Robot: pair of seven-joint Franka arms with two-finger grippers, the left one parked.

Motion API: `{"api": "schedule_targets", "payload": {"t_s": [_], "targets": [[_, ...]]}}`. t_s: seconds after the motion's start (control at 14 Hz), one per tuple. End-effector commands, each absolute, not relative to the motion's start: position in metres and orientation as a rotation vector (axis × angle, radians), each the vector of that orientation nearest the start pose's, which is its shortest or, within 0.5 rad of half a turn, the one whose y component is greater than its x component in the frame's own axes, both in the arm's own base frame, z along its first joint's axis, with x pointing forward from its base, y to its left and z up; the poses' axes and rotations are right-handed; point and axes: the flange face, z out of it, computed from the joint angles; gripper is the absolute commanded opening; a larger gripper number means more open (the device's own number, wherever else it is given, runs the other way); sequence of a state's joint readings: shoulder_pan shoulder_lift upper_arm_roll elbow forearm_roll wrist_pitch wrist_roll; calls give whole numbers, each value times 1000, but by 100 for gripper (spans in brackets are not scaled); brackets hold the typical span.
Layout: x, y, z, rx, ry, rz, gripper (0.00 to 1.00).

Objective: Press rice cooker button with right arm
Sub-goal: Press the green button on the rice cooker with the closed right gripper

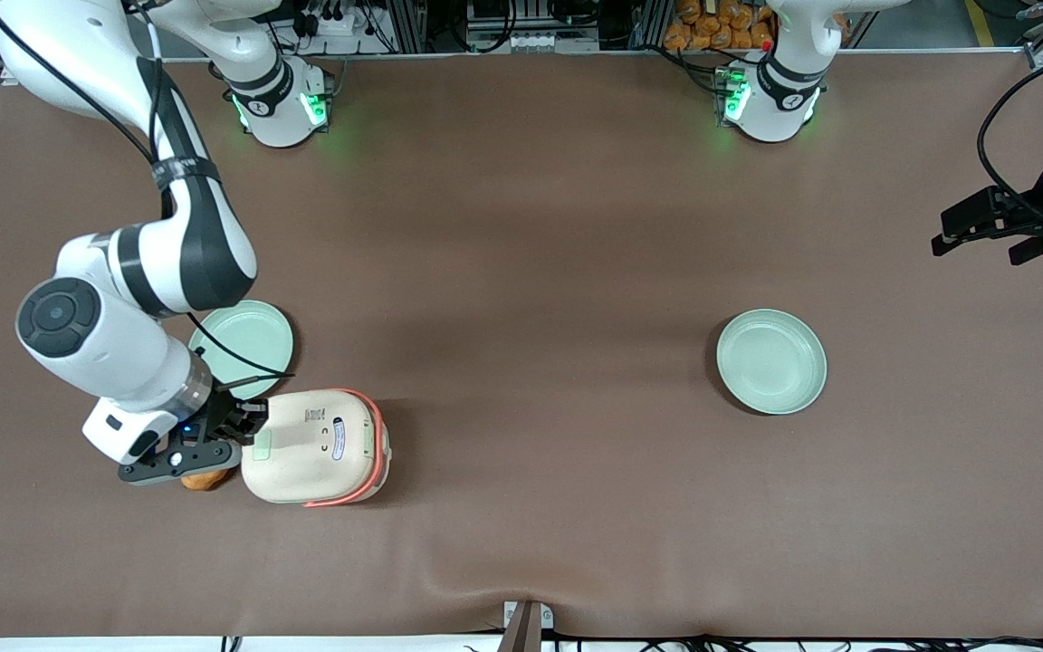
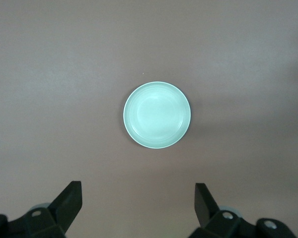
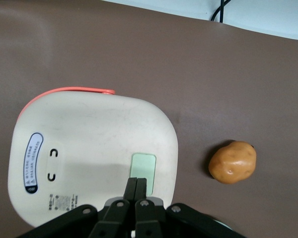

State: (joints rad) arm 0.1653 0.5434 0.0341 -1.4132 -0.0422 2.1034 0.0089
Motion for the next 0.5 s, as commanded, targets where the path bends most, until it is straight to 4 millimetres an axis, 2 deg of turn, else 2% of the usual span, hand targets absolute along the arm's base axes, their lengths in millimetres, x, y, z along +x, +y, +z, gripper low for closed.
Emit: {"api": "schedule_targets", "payload": {"t_s": [0.0,0.43], "targets": [[716,138,383,-3123,-305,-244,0],[717,137,371,-3123,-302,-232,0]]}}
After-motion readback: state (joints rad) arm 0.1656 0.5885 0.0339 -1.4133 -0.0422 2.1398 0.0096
